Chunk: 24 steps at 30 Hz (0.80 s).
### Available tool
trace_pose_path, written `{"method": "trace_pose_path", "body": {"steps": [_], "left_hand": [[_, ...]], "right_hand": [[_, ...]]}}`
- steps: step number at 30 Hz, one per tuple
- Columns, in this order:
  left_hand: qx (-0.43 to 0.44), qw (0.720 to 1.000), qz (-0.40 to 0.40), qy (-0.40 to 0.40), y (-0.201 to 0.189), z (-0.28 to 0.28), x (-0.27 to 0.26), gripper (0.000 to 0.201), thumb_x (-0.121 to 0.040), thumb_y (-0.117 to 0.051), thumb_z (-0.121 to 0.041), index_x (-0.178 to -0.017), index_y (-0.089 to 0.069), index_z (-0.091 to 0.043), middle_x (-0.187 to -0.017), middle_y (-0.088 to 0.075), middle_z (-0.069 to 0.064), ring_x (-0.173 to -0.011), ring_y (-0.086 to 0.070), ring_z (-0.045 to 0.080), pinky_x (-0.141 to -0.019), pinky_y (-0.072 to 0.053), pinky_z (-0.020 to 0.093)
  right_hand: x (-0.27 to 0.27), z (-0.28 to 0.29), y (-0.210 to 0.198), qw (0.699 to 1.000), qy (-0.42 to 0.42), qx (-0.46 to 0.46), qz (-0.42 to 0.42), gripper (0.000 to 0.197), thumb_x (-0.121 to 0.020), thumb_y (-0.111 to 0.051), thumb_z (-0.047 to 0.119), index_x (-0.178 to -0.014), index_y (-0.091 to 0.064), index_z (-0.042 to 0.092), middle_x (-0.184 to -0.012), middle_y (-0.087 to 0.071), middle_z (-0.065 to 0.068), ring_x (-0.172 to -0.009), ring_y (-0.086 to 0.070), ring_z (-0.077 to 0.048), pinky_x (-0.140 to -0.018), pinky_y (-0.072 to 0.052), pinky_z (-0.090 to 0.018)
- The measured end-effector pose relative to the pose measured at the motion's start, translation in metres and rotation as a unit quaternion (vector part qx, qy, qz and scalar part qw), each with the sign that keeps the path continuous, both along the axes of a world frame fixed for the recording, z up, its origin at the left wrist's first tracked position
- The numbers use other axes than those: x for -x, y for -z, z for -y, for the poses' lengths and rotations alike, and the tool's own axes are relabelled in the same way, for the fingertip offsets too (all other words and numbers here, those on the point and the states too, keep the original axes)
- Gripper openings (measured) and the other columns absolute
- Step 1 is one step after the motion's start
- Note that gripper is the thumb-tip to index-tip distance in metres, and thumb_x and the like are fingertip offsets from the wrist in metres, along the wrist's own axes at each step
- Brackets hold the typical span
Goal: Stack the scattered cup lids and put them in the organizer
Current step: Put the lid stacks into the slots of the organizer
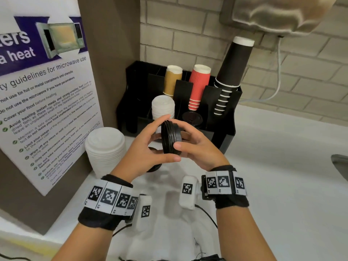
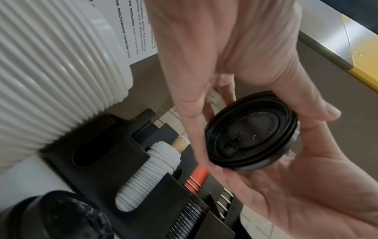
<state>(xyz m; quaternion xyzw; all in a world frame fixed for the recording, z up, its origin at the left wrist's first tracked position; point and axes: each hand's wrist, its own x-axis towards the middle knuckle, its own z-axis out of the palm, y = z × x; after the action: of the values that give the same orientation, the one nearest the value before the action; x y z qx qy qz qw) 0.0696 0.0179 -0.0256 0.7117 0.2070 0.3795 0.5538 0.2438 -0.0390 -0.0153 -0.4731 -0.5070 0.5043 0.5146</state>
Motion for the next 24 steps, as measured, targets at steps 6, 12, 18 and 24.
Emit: {"method": "trace_pose_path", "body": {"steps": [6,12,18,24], "left_hand": [[-0.010,1.000,-0.004,-0.023,-0.004,0.006,-0.006,0.097,-0.056,-0.085,-0.028,-0.141,-0.040,-0.038,-0.140,-0.046,-0.006,-0.128,-0.049,0.010,-0.099,-0.051,0.044],[-0.018,0.999,-0.022,-0.015,-0.006,0.005,-0.006,0.095,-0.058,-0.085,-0.029,-0.140,-0.039,-0.043,-0.138,-0.046,-0.014,-0.127,-0.050,0.007,-0.104,-0.048,0.046],[-0.018,0.999,-0.022,-0.019,-0.003,0.004,-0.006,0.098,-0.058,-0.085,-0.032,-0.141,-0.036,-0.048,-0.141,-0.045,-0.013,-0.127,-0.050,0.005,-0.105,-0.047,0.045],[0.010,1.000,-0.002,-0.026,-0.003,0.001,-0.006,0.102,-0.056,-0.083,-0.032,-0.139,-0.028,-0.054,-0.149,-0.032,-0.021,-0.133,-0.036,-0.005,-0.101,-0.044,0.029]], "right_hand": [[0.001,0.006,-0.004,0.999,0.031,-0.015,-0.002,0.063,-0.079,-0.067,0.010,-0.137,-0.049,0.024,-0.126,-0.056,-0.028,-0.116,-0.054,-0.046,-0.094,-0.048,-0.059],[0.000,0.008,-0.007,1.000,0.016,-0.014,0.011,0.062,-0.080,-0.066,0.008,-0.137,-0.048,0.025,-0.124,-0.058,-0.023,-0.112,-0.059,-0.035,-0.091,-0.053,-0.050],[0.006,0.006,-0.009,0.999,0.030,-0.030,0.024,0.065,-0.078,-0.071,0.004,-0.138,-0.050,0.022,-0.120,-0.062,-0.017,-0.108,-0.064,-0.029,-0.086,-0.056,-0.044],[-0.008,-0.014,-0.018,0.989,0.083,-0.075,0.101,0.062,-0.071,-0.082,0.012,-0.126,-0.058,0.029,-0.103,-0.066,0.000,-0.092,-0.068,-0.007,-0.072,-0.055,-0.022]]}}
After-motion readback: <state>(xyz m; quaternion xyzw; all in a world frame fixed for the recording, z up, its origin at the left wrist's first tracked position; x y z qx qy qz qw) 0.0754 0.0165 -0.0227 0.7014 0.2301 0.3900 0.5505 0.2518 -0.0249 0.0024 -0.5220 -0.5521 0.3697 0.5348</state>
